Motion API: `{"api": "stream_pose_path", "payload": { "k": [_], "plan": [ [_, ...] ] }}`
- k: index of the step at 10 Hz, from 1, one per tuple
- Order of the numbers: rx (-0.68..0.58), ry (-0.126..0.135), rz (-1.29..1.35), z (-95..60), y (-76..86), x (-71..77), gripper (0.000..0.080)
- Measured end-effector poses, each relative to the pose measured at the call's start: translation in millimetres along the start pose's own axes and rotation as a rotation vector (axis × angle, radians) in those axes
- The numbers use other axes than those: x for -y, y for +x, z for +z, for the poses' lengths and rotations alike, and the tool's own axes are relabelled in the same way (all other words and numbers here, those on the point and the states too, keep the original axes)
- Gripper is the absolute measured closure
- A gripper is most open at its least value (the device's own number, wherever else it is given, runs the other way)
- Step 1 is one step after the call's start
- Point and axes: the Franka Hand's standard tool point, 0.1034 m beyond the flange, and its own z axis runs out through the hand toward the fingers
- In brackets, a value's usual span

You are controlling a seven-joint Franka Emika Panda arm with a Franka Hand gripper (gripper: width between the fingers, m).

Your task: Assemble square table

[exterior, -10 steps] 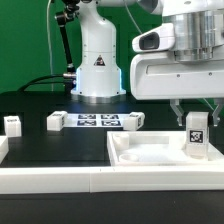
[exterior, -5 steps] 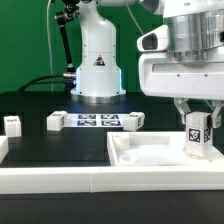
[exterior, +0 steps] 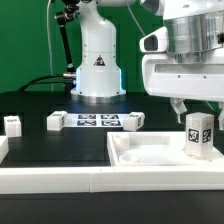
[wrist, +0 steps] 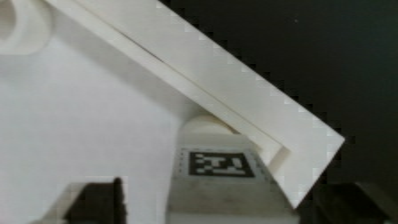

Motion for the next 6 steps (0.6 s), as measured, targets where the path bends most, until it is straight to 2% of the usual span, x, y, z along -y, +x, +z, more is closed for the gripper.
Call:
{"api": "stream_pose_path", "payload": {
  "k": [1,2,6],
  "plan": [
    [-0.001,0.001,-0.05,-0.6,0.8,0.5,0.018],
    [-0.002,0.0,-0.192,-0.7,1.5,0.0,0.0157],
    [-0.001,0.0,-0.481,0.0,1.2,-0.4,0.015]
  ]
}}
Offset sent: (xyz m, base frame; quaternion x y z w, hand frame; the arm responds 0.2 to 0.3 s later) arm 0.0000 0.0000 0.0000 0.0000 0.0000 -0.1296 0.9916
